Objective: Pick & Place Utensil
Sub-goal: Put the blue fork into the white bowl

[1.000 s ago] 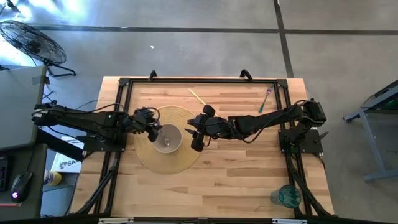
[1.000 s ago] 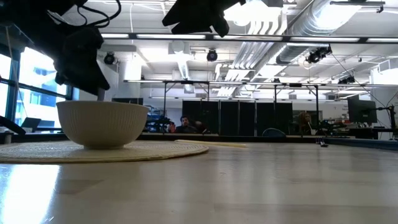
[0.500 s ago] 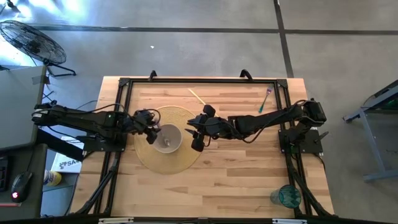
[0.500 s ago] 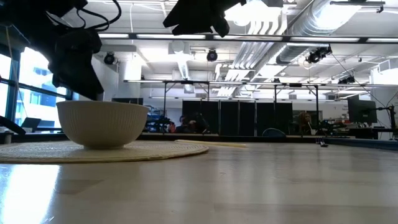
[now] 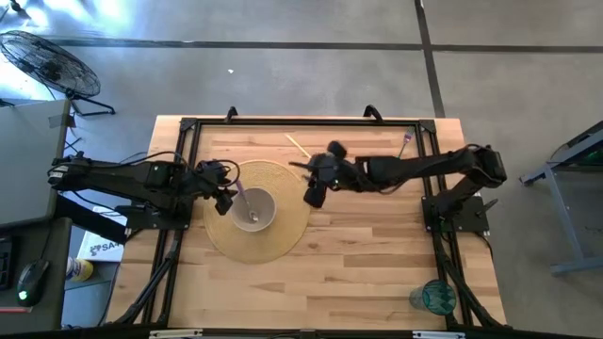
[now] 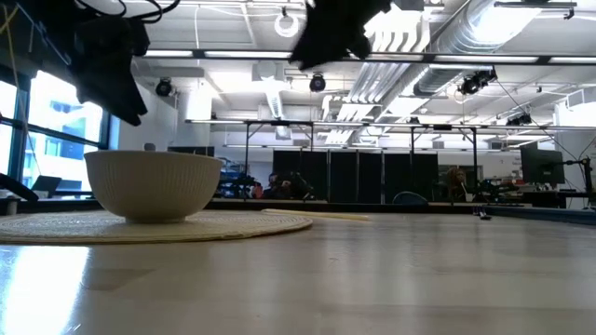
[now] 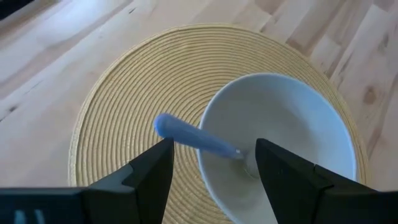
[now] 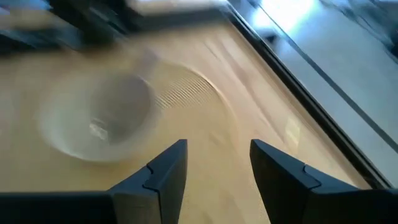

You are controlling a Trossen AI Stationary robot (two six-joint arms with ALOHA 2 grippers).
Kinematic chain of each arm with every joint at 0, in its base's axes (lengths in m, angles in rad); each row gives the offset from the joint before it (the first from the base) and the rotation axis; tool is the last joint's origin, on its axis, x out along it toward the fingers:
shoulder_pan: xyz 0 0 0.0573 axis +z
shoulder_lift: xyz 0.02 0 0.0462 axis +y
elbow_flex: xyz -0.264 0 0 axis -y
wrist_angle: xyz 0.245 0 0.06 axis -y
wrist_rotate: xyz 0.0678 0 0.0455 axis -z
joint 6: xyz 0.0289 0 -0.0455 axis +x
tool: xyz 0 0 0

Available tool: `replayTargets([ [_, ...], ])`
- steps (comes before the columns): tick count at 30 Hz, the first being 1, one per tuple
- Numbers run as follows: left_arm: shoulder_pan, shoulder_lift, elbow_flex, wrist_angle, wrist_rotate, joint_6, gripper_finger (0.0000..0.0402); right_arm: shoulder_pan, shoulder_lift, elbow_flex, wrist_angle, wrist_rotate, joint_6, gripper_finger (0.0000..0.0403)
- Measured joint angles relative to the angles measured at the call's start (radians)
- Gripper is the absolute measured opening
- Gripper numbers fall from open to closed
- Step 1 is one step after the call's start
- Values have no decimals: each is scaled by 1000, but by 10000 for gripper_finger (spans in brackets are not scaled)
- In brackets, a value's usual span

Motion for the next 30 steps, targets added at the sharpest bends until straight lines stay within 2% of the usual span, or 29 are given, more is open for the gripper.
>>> replayTargets([
  [5,0,3,1,-4,-3,-3,223,-96,-10,0,-339,63,177,169],
  [8,0,10,0,2,-4,-4,223,-176,-4,0,-556,23,224,169],
  [11,0,10,1,7,-29,-2,223,-259,-1,0,-706,-22,176,169],
  [15,0,10,1,7,-74,0,223,-338,-1,0,-788,-54,62,169],
  [18,0,10,1,7,-75,-14,223,-373,10,0,-845,-48,51,169],
  [22,0,10,0,4,-71,-79,223,-421,32,0,-910,-10,129,169],
  [30,0,10,0,4,-58,-69,223,-475,100,0,-982,-16,303,154],
])
